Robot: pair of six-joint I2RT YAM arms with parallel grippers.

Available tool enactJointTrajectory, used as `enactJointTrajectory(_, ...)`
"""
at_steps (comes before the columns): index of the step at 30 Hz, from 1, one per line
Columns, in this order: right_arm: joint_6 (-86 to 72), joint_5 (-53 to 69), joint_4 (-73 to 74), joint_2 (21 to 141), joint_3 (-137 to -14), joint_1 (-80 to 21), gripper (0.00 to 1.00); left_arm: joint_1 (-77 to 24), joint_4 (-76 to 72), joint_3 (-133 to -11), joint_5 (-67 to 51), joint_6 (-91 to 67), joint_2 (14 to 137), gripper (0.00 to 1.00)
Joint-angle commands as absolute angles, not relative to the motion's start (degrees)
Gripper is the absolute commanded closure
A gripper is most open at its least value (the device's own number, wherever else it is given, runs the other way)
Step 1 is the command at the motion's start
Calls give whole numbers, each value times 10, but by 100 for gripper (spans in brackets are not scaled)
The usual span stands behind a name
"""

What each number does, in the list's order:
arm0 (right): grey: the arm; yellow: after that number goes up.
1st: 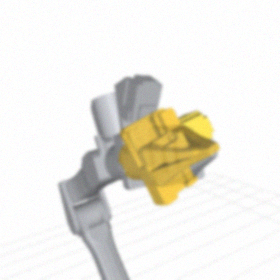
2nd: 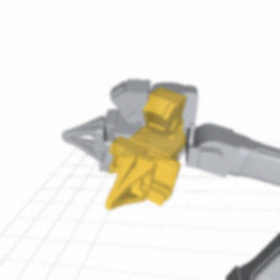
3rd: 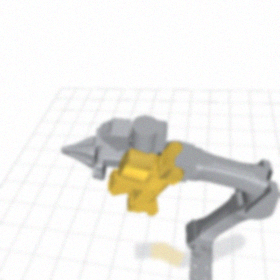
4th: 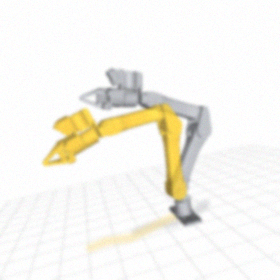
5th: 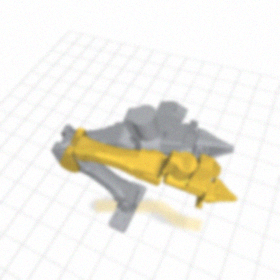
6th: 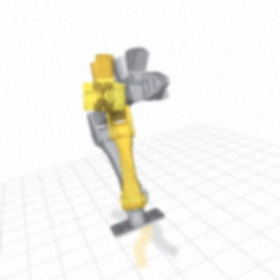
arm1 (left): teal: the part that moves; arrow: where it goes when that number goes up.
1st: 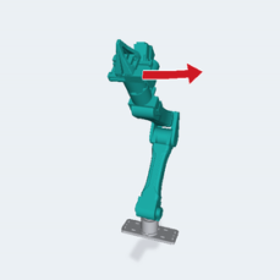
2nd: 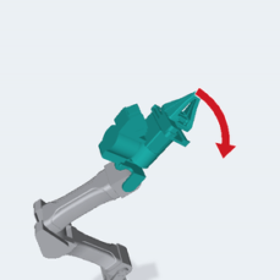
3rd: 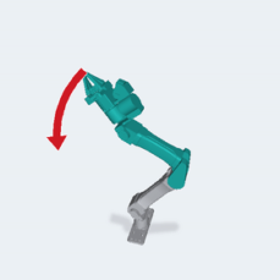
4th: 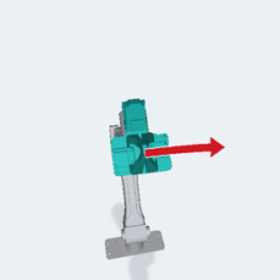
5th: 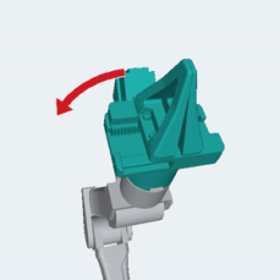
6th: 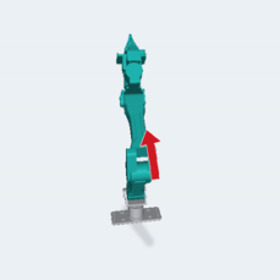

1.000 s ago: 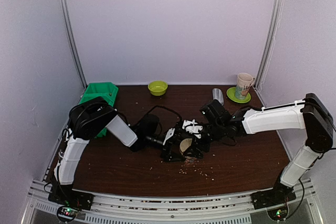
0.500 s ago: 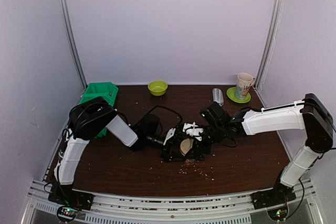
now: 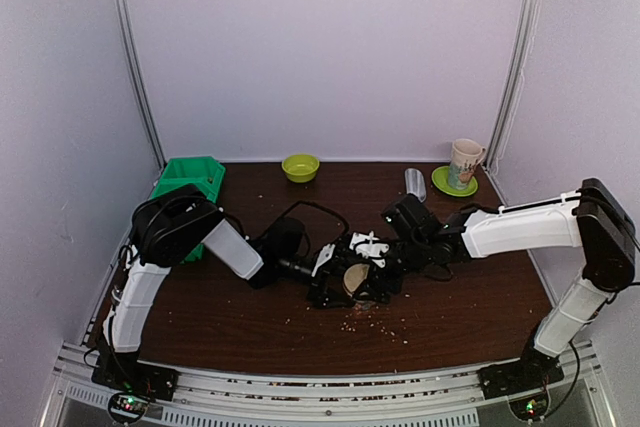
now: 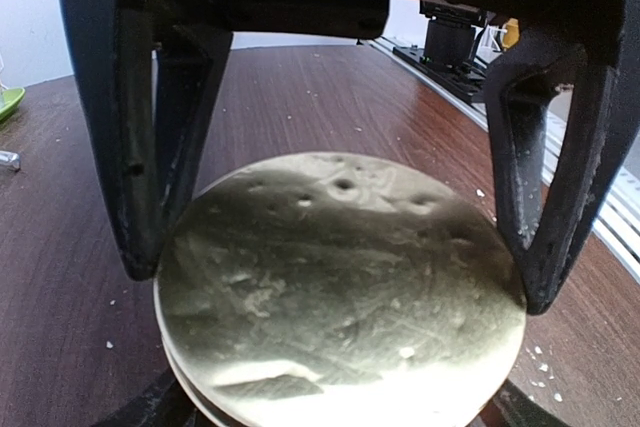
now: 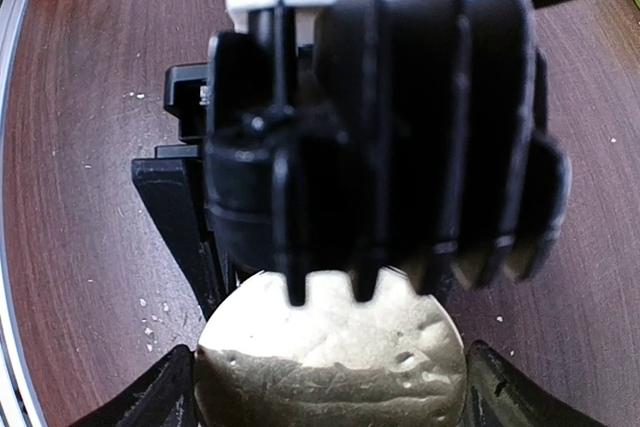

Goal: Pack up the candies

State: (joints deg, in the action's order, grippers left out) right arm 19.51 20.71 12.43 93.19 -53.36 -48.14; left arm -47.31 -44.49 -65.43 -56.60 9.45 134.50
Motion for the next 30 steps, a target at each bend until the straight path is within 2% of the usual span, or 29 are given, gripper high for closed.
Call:
enactJointTrajectory(1,151,181,108,924,-517,-485,22,-477,-341,-647,-485,49,1396,22)
enactJointTrajectory(17,-25,79,82,967,-556,-514,23,-470,-352,-644,-434,19,1395,21)
enactJointTrajectory(21,-16,89,85,962,-557,-514,23,-470,-362,-638,-455,23,1393,14)
enactJointTrajectory(22,-9,94,86,960,-557,-514,23,-470,-367,-635,-462,24,1392,5)
enactJointTrajectory(23,-2,97,89,957,-558,-514,22,-470,-371,-632,-471,26,1391,3)
enactJointTrajectory(30,45,152,79,948,-559,-514,23,-471,-374,-634,-493,29,1395,2)
